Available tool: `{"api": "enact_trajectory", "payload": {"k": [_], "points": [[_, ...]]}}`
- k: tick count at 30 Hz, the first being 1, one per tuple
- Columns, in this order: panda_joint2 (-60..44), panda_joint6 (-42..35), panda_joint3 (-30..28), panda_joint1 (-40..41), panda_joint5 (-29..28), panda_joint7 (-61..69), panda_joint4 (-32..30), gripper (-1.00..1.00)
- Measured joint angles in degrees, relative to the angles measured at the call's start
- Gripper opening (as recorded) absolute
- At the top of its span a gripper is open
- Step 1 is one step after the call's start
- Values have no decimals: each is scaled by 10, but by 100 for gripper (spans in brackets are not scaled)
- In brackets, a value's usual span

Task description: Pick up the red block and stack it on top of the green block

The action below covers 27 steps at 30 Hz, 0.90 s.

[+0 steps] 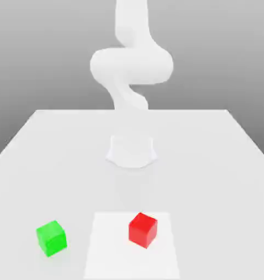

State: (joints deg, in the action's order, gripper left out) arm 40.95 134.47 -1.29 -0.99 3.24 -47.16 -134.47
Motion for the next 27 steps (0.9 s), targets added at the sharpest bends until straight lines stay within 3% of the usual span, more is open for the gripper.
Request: {"api": "enact_trajectory", "payload": {"k": [7,12,16,21,27], "points": [[-161,82,-11,-27,81,-57,-82,0],[-270,142,9,-31,100,-124,-139,0],[-349,194,29,-23,70,-208,-186,0],[-431,257,22,-19,-27,-338,-229,0],[-512,326,16,-25,-42,-353,-220,0]]}}
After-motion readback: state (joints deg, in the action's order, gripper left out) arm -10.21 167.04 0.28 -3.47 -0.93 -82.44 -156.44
